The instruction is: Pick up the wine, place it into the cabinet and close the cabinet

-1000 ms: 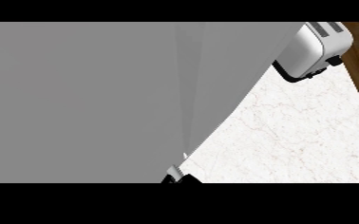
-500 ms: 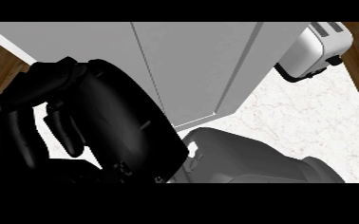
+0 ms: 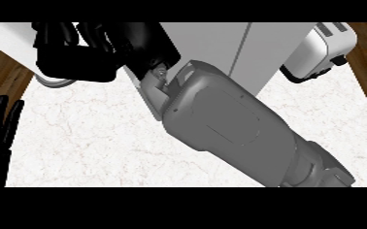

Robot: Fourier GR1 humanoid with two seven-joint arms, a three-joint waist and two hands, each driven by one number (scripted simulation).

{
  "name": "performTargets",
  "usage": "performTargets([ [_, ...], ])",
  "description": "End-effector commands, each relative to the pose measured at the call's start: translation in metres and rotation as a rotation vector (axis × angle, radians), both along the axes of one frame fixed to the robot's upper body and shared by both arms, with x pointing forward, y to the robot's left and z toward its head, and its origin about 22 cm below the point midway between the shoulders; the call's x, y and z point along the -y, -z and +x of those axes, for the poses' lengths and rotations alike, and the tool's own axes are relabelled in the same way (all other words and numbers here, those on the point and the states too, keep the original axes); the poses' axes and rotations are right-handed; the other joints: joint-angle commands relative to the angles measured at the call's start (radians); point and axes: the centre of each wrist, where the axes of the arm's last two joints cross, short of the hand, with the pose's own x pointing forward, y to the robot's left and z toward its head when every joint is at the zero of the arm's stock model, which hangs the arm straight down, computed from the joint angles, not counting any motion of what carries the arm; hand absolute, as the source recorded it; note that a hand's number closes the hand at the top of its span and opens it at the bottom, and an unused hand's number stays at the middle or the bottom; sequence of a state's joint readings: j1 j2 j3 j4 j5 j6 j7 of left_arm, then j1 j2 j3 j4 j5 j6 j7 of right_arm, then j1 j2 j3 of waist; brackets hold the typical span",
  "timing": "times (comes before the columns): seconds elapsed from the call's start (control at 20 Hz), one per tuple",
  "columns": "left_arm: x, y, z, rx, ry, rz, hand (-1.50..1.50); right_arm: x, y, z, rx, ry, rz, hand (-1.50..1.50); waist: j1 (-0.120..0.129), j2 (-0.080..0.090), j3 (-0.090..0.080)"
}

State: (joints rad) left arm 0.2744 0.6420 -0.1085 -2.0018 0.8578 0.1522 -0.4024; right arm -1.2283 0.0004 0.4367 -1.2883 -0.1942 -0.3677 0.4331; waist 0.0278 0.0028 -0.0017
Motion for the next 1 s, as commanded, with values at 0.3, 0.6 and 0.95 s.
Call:
performTargets([
  [0.3, -0.007, 0.004, -0.001, -0.01, -0.005, 0.019, -1.5, 0.03, 0.023, 0.063, -0.034, 0.056, -0.018, 1.5, -0.001, 0.004, 0.001],
  [0.6, -0.001, -0.005, 0.015, 0.012, 0.0, 0.004, -1.5, 0.056, 0.033, 0.083, 0.028, 0.109, -0.079, 1.5, -0.005, 0.014, 0.001],
  [0.95, -0.002, -0.01, 0.01, -0.004, -0.004, 0.01, -1.5, 0.073, 0.04, 0.088, 0.054, 0.129, -0.1, 1.5, -0.002, 0.007, 0.002],
])
